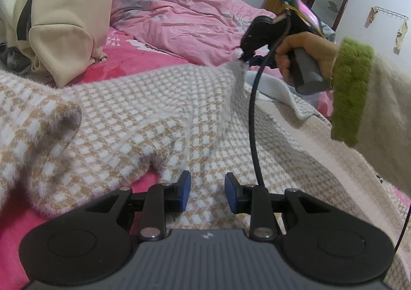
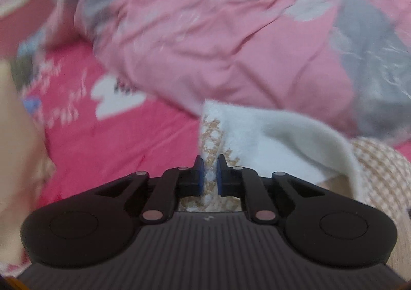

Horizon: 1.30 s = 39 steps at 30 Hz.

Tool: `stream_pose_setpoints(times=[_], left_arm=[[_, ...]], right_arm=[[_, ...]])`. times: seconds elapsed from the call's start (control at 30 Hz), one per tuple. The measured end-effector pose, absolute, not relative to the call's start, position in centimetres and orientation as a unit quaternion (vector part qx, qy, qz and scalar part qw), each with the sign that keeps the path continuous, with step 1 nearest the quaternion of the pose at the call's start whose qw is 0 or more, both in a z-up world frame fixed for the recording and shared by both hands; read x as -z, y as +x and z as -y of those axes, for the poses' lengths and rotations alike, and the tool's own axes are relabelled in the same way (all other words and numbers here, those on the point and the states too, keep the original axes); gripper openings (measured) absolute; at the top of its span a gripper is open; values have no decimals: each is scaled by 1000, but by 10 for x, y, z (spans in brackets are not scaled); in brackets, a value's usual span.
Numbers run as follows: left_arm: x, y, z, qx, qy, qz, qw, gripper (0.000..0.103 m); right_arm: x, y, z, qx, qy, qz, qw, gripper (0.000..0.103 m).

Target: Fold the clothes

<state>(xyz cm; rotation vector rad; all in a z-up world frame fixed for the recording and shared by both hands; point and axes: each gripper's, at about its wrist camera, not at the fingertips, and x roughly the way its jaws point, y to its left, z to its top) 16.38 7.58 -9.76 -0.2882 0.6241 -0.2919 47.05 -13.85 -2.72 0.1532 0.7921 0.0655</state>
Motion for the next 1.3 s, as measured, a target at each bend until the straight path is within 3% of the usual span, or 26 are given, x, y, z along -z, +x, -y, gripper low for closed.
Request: stream_pose_setpoints(times=[0.1,0.2,0.27,0.4,0.47,0.53,0.8,0.93,1.0,1.07,1.13,1.17,1.3], left_arm=[[98,164,-76,143,-142,-305,931,30],[97,164,-76,143,-143,-305,931,30],[97,164,-76,143,-143,-305,930,30],[97,164,-77,143,-145,-306,930,30],[97,164,-78,144,-147,-306,930,30],[97,164,-78,145,-148,-306,929,30],[99,165,-80,148,-154,-306,928,31],[99,165,-81,150,-157,-306,927,31],[99,166,-81,150,-157,-306,927,31],[99,166,-80,149,-155,-305,927,31],[99,166,-80,149,-154,-305,928,31],[99,166,-80,148,-153,-305,928,31],[100,166,-77,146,-146,-304,930,31]], right_arm=[[37,474,146,-49,107,-379,918,8],[50,485,145,-77,118,-394,908,19],[46,485,140,-80,87,-391,913,30],[18,465,121,-142,-11,-346,927,34],[5,453,105,-239,-73,-320,914,50],[1,445,86,-350,-127,-315,873,59],[47,470,17,-462,-232,-429,740,63],[71,467,1,-448,-265,-468,714,73],[72,460,-3,-444,-280,-464,714,66],[65,450,-1,-449,-305,-449,710,40],[58,439,0,-454,-335,-428,706,20],[52,435,2,-458,-339,-415,709,15],[16,424,11,-493,-274,-345,750,12]])
